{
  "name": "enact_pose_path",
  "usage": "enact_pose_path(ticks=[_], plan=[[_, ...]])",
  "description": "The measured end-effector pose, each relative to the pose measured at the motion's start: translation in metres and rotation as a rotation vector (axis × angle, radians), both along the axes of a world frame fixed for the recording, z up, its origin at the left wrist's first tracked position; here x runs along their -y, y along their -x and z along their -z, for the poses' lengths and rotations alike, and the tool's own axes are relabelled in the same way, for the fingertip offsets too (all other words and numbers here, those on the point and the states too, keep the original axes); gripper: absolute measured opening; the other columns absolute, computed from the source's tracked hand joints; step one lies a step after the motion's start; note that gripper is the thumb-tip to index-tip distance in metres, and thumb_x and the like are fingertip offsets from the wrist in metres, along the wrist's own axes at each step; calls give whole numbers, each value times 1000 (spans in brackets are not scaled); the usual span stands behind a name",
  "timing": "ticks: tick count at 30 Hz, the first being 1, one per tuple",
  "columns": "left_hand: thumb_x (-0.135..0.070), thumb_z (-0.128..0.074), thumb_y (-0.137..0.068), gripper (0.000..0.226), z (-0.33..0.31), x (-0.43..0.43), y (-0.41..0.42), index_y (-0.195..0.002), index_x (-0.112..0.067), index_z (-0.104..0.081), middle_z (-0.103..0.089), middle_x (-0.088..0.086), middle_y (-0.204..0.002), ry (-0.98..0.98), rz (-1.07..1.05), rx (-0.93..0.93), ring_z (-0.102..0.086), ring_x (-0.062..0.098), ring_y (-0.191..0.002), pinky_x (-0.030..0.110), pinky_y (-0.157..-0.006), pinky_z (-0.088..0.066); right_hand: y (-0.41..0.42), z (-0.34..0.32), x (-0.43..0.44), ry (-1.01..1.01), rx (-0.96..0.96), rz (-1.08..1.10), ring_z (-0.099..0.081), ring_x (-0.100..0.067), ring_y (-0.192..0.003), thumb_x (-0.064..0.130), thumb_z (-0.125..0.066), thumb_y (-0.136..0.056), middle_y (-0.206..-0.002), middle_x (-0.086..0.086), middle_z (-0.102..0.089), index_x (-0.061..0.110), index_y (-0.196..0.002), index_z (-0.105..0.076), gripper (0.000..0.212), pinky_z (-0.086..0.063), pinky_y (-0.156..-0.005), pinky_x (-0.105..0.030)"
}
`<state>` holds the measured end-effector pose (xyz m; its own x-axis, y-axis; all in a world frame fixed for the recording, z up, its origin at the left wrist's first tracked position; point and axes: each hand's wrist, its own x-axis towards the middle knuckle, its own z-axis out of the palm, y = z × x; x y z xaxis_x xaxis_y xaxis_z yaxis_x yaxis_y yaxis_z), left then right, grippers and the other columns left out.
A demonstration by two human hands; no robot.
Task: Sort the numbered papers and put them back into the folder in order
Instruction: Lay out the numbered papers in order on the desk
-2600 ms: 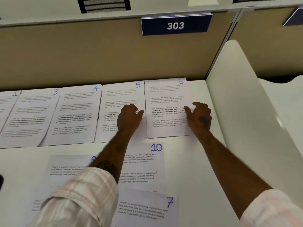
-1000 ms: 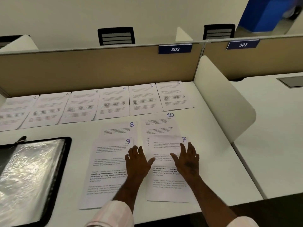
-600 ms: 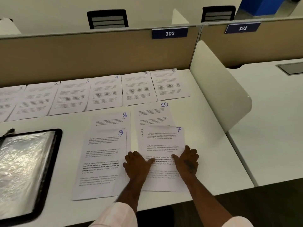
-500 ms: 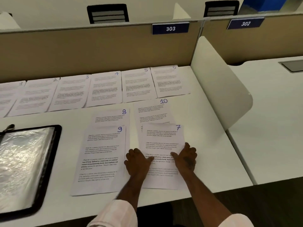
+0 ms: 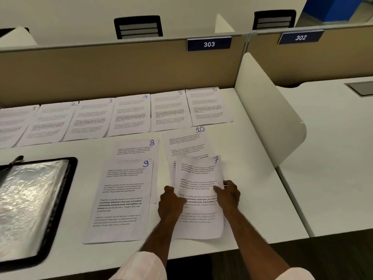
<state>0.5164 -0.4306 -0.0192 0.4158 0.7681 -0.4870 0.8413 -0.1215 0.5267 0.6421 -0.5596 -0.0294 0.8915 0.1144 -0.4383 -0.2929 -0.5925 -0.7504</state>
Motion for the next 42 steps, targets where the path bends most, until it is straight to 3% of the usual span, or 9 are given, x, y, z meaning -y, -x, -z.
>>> enact_pose_path(ticks=[6,10,17,19,21,26,33,37,42], plan=[[-32,-70,-88,30,-12,-19,6,-110,-13,-59,-67,6,-116,18,-58,221,-65,24,-98,41,-89,-56,-7,-18,-14,-113,77,-72,-63,-20,-81,22,-63,-93,-103,-9,-68,6,-110,-63,24,-50,-67,-25],[-23,-63,-94,40,-21,-38,11,-130,-6,-55,-59,8,-131,-2,-82,339,-55,30,-121,39,-104,-43,-11,-31,-34,-174,88,-140,-57,-7,-71,20,-61,-94,-95,-4,-65,7,-107,-63,19,-41,-56,-15],[-27,-68,-90,20,-19,-107,62,-108,-19,-66,-70,-1,-105,95,-256,420,-66,22,-98,36,-89,-54,-20,-36,-80,-85,182,-210,-63,-23,-82,26,-64,-93,-90,-8,-68,3,-92,-67,23,-39,-58,-18],[-34,-70,-84,27,-13,-131,87,-106,-20,-69,-72,-2,-105,106,-282,402,-67,22,-97,43,-92,-55,-24,-33,-88,28,251,-247,-63,-28,-92,27,-65,-92,-96,-11,-65,3,-96,-66,24,-41,-61,-19],[-39,-71,-81,34,-9,-154,113,-107,-18,-70,-72,-1,-105,93,-297,354,-67,23,-97,43,-93,-54,-28,-27,-95,189,330,-291,-57,-31,-105,33,-66,-90,-112,-14,-59,8,-109,-63,31,-47,-80,-30],[-39,-75,-78,32,3,-195,158,-99,-14,-73,-73,4,-97,74,-331,219,-68,25,-90,44,-88,-56,-39,-11,-108,482,359,-318,-39,-37,-126,50,-66,-85,-137,-18,-40,13,-132,-47,62,-38,-100,-51],[-29,-82,-78,60,6,-198,162,-128,-7,-57,-45,8,-134,-81,-317,30,-39,28,-128,46,-104,-42,-34,0,-116,580,168,-216,-36,-43,-123,44,-79,-75,-133,-25,-35,8,-135,-35,82,-35,-100,-56],[-31,-83,-75,60,11,-201,157,-125,-5,-60,-50,11,-129,-117,-232,-52,-50,30,-120,45,-95,-50,-43,-5,-118,552,2,-130,-34,-43,-128,37,-86,-68,-137,-25,-35,6,-135,-34,91,-29,-106,-56],[-34,-77,-70,34,22,-206,153,-97,-18,-65,-65,1,-102,-123,-224,-104,-63,27,-97,44,-89,-51,-49,1,-112,435,-73,-59,-41,-42,-123,28,-89,-63,-130,-22,-48,7,-129,-44,82,-37,-103,-49]])
